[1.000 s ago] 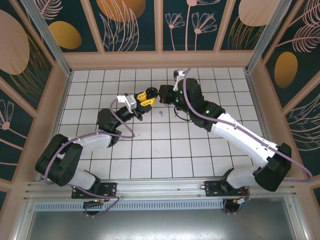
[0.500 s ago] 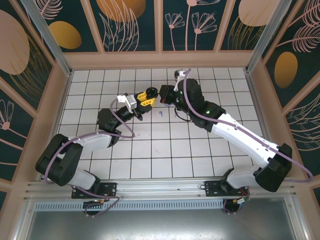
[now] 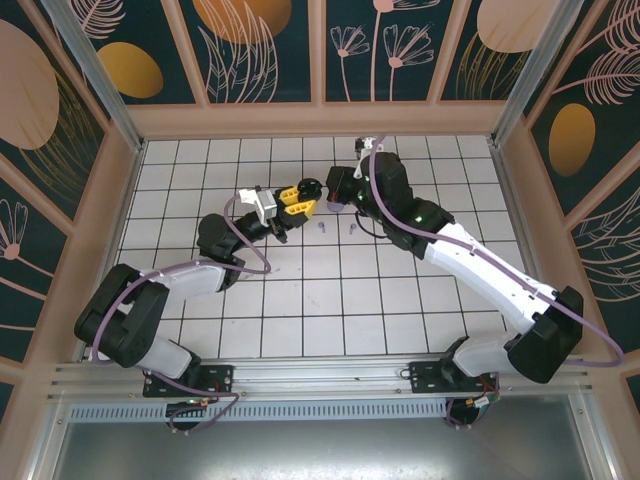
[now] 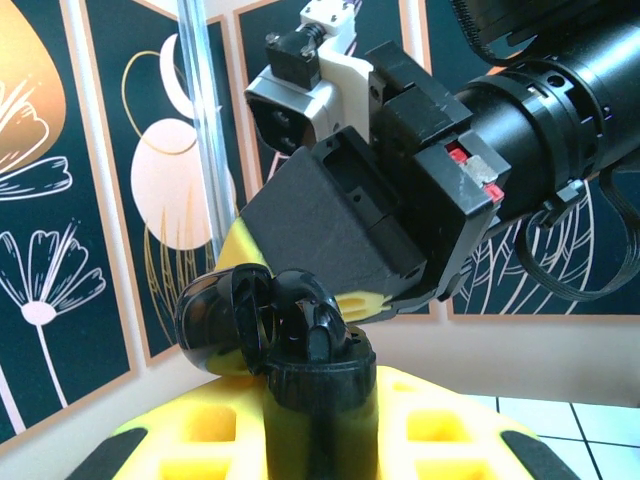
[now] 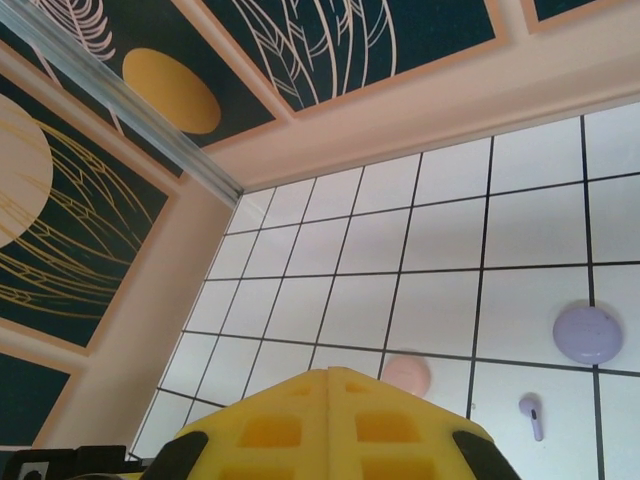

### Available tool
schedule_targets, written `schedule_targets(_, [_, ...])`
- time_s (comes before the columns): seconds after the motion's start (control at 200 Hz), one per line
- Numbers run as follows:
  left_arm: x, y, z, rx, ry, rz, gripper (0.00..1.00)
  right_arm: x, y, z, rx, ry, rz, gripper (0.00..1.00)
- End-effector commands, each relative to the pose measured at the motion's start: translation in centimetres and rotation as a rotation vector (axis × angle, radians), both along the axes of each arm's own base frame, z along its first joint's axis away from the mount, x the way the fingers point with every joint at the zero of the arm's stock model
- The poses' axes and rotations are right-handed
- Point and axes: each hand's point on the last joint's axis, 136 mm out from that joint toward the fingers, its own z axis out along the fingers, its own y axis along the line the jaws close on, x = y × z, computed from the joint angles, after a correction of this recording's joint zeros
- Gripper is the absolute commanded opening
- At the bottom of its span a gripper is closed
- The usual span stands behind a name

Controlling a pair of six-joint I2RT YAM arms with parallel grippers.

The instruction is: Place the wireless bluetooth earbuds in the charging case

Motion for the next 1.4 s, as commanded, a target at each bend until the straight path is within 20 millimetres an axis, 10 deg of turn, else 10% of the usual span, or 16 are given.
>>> schedule_targets(0.0, [-0.4,-0.4,1.0,-0.017,-0.023,-0.036,0.0,0.2,0.7,1.3,0.013,-0.025,0.037,0.04])
schedule_targets(1.391, [0.3,-0.3,0.9,-0.022,-0.007,-0.014,0.0,-3.5,0.7,1.0,-0.023,-0.02,0.026,0.02])
